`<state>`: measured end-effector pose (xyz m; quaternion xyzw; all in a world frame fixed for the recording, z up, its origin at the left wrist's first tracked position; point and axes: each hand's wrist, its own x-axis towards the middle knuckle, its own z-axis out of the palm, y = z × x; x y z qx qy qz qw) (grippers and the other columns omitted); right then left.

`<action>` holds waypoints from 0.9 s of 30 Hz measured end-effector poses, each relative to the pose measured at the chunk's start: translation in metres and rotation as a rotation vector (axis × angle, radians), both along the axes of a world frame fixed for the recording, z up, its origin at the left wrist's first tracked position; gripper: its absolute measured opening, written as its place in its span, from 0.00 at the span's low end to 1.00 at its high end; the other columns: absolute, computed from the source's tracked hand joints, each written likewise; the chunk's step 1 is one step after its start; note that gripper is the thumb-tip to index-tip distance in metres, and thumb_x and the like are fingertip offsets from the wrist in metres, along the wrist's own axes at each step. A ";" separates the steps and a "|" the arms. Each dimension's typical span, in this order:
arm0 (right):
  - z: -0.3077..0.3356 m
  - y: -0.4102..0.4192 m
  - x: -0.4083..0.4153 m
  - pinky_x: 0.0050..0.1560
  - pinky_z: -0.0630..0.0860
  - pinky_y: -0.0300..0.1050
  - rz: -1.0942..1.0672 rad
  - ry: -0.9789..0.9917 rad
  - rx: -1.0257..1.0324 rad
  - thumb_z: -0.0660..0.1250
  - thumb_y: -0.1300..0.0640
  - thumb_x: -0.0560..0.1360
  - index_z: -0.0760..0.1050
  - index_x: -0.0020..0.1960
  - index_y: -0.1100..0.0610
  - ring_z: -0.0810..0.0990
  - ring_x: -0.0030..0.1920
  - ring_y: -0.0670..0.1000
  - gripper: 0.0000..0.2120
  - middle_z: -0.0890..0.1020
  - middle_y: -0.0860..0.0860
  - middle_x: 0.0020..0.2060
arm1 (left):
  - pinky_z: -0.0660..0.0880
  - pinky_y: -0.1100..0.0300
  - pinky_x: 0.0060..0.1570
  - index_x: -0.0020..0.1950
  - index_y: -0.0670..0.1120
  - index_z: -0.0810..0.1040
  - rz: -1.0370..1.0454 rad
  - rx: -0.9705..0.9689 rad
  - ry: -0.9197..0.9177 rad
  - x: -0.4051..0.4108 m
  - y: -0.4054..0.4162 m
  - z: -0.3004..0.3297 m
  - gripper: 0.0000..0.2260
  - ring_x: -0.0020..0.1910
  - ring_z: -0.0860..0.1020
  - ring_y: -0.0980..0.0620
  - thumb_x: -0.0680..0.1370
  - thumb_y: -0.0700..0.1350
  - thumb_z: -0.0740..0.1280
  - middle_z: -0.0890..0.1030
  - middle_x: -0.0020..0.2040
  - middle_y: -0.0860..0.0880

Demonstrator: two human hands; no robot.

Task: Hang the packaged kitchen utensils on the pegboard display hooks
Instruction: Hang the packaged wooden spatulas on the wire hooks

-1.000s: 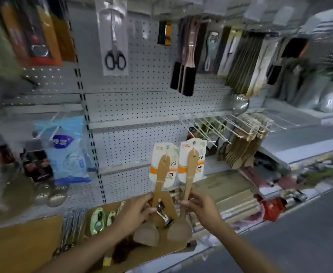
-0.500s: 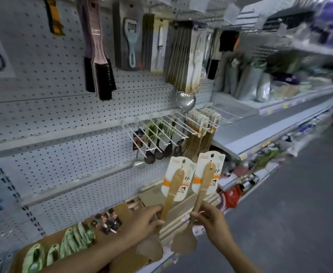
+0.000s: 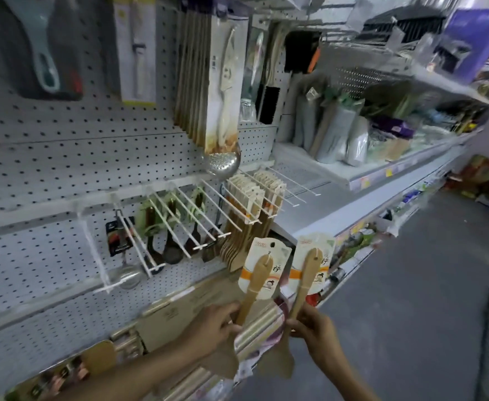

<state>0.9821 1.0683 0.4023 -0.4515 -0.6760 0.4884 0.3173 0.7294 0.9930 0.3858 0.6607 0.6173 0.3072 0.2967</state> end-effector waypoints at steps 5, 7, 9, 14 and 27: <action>-0.002 0.063 0.016 0.44 0.82 0.61 0.021 -0.035 0.022 0.70 0.64 0.76 0.79 0.48 0.60 0.83 0.42 0.65 0.01 0.83 0.62 0.39 | 0.67 0.67 0.36 0.56 0.48 0.78 0.011 -0.001 -0.028 0.017 0.052 0.001 0.08 0.37 0.76 0.66 0.77 0.46 0.70 0.77 0.36 0.57; -0.002 0.086 0.021 0.39 0.82 0.56 0.027 -0.047 0.022 0.70 0.65 0.76 0.79 0.44 0.57 0.83 0.38 0.64 0.05 0.83 0.59 0.36 | 0.68 0.65 0.37 0.54 0.48 0.77 0.019 -0.002 -0.029 0.023 0.069 -0.002 0.07 0.38 0.76 0.64 0.77 0.46 0.70 0.79 0.38 0.55; -0.003 0.111 0.026 0.34 0.79 0.50 0.038 -0.062 0.019 0.70 0.66 0.75 0.79 0.40 0.53 0.82 0.33 0.61 0.09 0.83 0.58 0.33 | 0.70 0.64 0.37 0.53 0.49 0.77 0.038 -0.007 -0.022 0.030 0.085 -0.007 0.06 0.39 0.77 0.62 0.77 0.46 0.70 0.81 0.40 0.54; -0.015 0.183 0.035 0.38 0.78 0.44 0.134 -0.081 -0.008 0.70 0.70 0.74 0.79 0.40 0.53 0.82 0.36 0.52 0.13 0.83 0.52 0.33 | 0.69 0.66 0.37 0.54 0.52 0.78 0.128 -0.007 -0.012 0.050 0.132 -0.021 0.07 0.40 0.78 0.62 0.77 0.49 0.70 0.81 0.41 0.55; -0.047 0.340 0.063 0.45 0.77 0.65 0.452 -0.115 -0.077 0.70 0.68 0.74 0.77 0.43 0.58 0.79 0.37 0.52 0.06 0.79 0.52 0.32 | 0.76 0.60 0.43 0.54 0.50 0.78 0.429 -0.032 -0.014 0.123 0.229 -0.038 0.08 0.41 0.80 0.61 0.76 0.47 0.71 0.82 0.41 0.55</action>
